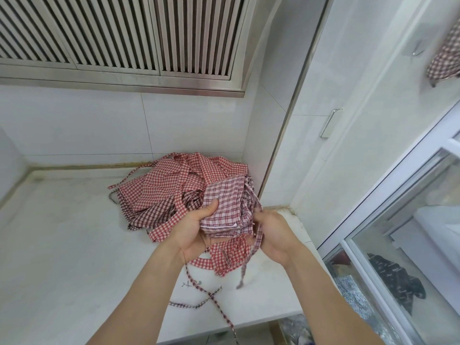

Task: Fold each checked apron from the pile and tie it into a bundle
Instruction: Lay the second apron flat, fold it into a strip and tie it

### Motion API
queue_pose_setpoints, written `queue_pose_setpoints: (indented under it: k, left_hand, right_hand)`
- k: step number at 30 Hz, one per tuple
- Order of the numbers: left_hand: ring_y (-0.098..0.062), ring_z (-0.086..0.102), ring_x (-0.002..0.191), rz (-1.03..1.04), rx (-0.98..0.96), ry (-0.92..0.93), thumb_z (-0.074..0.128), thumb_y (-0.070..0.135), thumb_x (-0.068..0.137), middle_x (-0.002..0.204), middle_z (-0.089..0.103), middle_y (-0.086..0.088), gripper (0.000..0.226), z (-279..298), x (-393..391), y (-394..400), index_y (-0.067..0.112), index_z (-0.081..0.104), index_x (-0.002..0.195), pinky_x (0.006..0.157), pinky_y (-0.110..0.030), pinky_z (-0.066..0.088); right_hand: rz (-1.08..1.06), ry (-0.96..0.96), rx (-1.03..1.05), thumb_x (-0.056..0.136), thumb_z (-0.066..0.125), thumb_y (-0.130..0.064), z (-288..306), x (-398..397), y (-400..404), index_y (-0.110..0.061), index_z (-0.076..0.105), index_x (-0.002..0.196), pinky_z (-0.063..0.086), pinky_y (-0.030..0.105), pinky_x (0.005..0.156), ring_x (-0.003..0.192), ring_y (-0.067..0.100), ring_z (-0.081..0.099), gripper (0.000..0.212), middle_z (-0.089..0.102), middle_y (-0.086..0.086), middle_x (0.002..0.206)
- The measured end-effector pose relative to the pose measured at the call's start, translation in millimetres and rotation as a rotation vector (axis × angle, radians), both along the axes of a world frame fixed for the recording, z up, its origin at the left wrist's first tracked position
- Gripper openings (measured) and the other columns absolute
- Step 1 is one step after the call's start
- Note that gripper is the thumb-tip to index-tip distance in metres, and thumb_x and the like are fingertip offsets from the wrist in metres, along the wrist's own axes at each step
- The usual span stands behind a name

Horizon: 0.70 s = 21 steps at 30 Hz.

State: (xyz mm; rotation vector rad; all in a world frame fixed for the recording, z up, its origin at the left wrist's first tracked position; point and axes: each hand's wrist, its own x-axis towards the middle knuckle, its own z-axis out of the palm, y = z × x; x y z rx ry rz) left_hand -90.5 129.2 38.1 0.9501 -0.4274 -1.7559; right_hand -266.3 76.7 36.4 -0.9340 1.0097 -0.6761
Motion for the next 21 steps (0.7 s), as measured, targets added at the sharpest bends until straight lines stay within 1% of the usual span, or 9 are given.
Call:
queue_pose_setpoints:
  k: [1, 3, 5, 7, 9, 11, 15, 18, 21]
  left_hand:
    - [-0.03, 0.071, 0.102, -0.01, 0.0, -0.07, 0.056, 0.031, 0.095, 0.117, 0.071, -0.016, 0.04, -2, 0, 0, 0.002, 0.064, 0.122, 0.078, -0.041, 0.061]
    - [-0.028, 0.071, 0.104, -0.023, -0.009, -0.221, 0.058, 0.031, 0.096, 0.113, 0.073, -0.012, 0.037, -7, 0, 0, 0.003, 0.066, 0.12, 0.084, -0.043, 0.06]
    - [-0.025, 0.071, 0.103, -0.007, -0.011, -0.354, 0.062, 0.03, 0.095, 0.11, 0.075, -0.007, 0.034, -14, -2, 1, 0.006, 0.066, 0.119, 0.088, -0.045, 0.058]
    - [-0.021, 0.073, 0.099, 0.021, -0.004, -0.461, 0.066, 0.033, 0.094, 0.106, 0.076, -0.002, 0.032, -23, -3, 3, 0.01, 0.065, 0.117, 0.086, -0.042, 0.06]
    - [-0.019, 0.073, 0.098, 0.054, 0.015, -0.553, 0.071, 0.041, 0.089, 0.106, 0.076, 0.0, 0.044, -35, 0, 5, 0.011, 0.065, 0.121, 0.087, -0.04, 0.059]
    - [-0.018, 0.073, 0.097, 0.103, 0.055, -0.636, 0.076, 0.049, 0.08, 0.104, 0.076, 0.001, 0.056, -49, 5, 9, 0.011, 0.068, 0.12, 0.093, -0.041, 0.057]
    - [-0.008, 0.07, 0.089, 0.338, 0.062, -0.924, 0.079, 0.038, 0.082, 0.099, 0.074, 0.007, 0.046, -72, 14, 31, 0.011, 0.069, 0.118, 0.084, -0.029, 0.058]
    - [-0.006, 0.063, 0.104, 0.546, 0.038, -1.065, 0.08, 0.034, 0.082, 0.118, 0.067, 0.01, 0.055, -86, 20, 49, 0.015, 0.062, 0.13, 0.095, -0.027, 0.053]
    - [-0.001, 0.058, 0.111, 0.726, -0.047, -1.198, 0.075, 0.018, 0.087, 0.12, 0.064, 0.01, 0.041, -104, 31, 72, 0.015, 0.065, 0.127, 0.1, -0.011, 0.042]
  right_hand:
    - [-0.004, -0.081, 0.084, 0.097, 0.044, -0.013, -1, 0, 0, 0.002, 0.065, 0.111, 0.052, 0.036, 0.07, 0.088, 0.029, 0.066, 0.029, 0.07, 0.017, 0.11]
    - [0.025, -0.187, 0.149, 0.098, 0.042, -0.028, -1, 1, 2, -0.005, 0.063, 0.127, 0.051, 0.044, 0.095, 0.115, 0.033, 0.064, 0.043, 0.068, 0.015, 0.125]
    - [0.053, -0.156, 0.134, 0.097, 0.053, -0.04, -3, 4, 6, -0.01, 0.064, 0.128, 0.048, 0.047, 0.104, 0.116, 0.03, 0.065, 0.044, 0.069, 0.012, 0.124]
    - [0.02, 0.004, 0.108, 0.083, 0.075, -0.043, -11, 10, 11, -0.012, 0.066, 0.124, 0.054, 0.047, 0.097, 0.107, 0.026, 0.07, 0.052, 0.074, 0.008, 0.114]
    - [-0.056, 0.105, 0.071, 0.075, 0.084, -0.041, -24, 18, 14, -0.011, 0.066, 0.121, 0.06, 0.044, 0.087, 0.098, 0.023, 0.073, 0.058, 0.076, 0.005, 0.107]
    - [-0.088, 0.123, 0.079, 0.075, 0.085, -0.036, -39, 27, 18, -0.01, 0.066, 0.122, 0.061, 0.043, 0.082, 0.097, 0.022, 0.074, 0.057, 0.076, 0.004, 0.106]
    - [-0.073, 0.179, 0.136, 0.075, 0.085, -0.034, -66, 51, 33, -0.008, 0.066, 0.121, 0.061, 0.04, 0.078, 0.093, 0.02, 0.074, 0.057, 0.076, 0.004, 0.105]
    - [-0.024, 0.196, 0.163, 0.077, 0.084, -0.034, -83, 69, 45, -0.01, 0.066, 0.118, 0.06, 0.041, 0.081, 0.092, 0.02, 0.074, 0.051, 0.077, 0.002, 0.102]
    - [0.018, 0.216, 0.191, 0.076, 0.084, -0.03, -99, 91, 57, -0.011, 0.066, 0.117, 0.061, 0.041, 0.081, 0.091, 0.02, 0.075, 0.049, 0.077, 0.002, 0.101]
